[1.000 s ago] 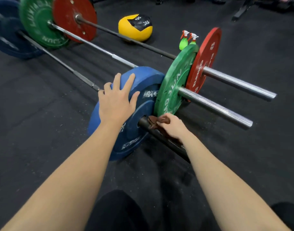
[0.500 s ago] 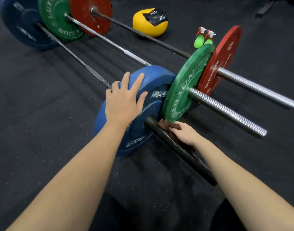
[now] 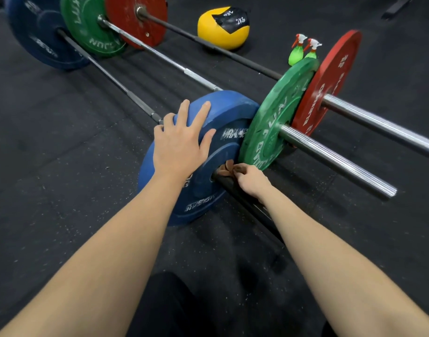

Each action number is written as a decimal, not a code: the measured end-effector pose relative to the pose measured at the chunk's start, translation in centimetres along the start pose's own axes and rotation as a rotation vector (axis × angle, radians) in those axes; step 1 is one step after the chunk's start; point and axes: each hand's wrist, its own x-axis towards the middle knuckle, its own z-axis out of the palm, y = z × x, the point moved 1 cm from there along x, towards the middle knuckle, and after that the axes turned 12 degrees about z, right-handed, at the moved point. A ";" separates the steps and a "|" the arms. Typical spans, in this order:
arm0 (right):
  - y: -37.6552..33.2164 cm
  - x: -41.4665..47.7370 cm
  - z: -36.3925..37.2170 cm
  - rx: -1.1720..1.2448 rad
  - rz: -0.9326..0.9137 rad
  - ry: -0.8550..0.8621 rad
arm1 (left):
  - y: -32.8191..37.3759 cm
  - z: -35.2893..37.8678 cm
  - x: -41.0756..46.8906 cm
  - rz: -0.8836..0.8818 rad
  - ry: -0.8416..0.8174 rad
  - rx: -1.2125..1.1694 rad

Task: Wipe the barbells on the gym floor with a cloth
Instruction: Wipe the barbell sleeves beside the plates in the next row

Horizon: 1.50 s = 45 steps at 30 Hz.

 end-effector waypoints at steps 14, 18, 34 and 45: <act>11.4 -8.1 -5.7 -0.189 0.105 -0.073 | 0.2 -0.1 -0.1 0.003 0.003 -0.023; 7.2 -5.0 -3.7 -0.138 0.033 -0.043 | 0.1 0.1 -0.1 -0.002 0.010 -0.003; 14.2 -12.9 -6.5 -0.334 0.174 0.005 | 0.2 -0.3 -0.1 0.019 -0.004 -0.010; 7.2 -7.4 -3.2 -0.263 0.111 0.044 | 0.1 -0.3 0.0 0.010 -0.015 -0.019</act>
